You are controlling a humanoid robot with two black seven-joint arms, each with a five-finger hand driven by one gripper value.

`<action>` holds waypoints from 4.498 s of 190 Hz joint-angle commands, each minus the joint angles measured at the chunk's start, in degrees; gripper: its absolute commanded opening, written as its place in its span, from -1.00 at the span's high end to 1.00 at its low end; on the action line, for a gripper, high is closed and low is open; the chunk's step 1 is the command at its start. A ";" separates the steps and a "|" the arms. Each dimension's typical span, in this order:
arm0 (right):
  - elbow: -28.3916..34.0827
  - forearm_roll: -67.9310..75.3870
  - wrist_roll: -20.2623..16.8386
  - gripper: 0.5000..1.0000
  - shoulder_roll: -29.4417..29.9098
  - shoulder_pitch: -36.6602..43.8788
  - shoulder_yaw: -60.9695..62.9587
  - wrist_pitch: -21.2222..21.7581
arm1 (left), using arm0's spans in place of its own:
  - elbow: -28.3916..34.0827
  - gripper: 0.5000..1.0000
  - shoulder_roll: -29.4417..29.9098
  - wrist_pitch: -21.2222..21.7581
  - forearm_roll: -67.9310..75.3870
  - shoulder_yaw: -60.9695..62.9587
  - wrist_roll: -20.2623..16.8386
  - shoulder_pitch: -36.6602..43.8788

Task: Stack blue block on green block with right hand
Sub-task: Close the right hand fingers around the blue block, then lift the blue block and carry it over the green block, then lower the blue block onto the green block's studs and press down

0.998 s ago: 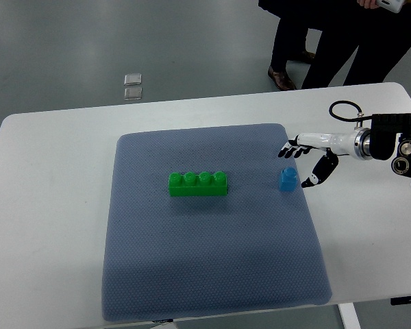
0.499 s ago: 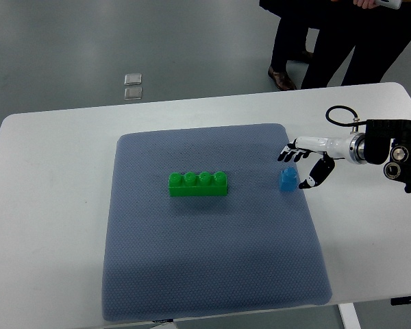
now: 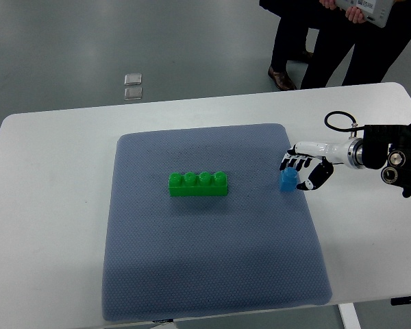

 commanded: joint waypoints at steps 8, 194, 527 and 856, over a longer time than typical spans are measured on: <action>-0.01 0.08 -0.09 0.07 0.09 0.02 0.00 -0.01 | 0.00 -1.00 0.00 -0.01 0.00 0.01 0.00 -0.05; -1.33 0.08 -0.88 0.41 1.32 0.02 -0.08 -0.63 | 0.00 -1.00 0.00 -0.01 0.00 0.01 0.00 0.04; -8.36 -7.47 24.44 1.00 22.15 17.34 0.00 -1.86 | 0.00 -1.00 0.00 -0.01 0.00 0.01 0.00 0.04; -26.29 -23.03 40.08 1.00 25.93 10.83 -5.01 -5.11 | 0.00 -1.00 0.00 -0.01 0.00 0.01 0.00 -0.05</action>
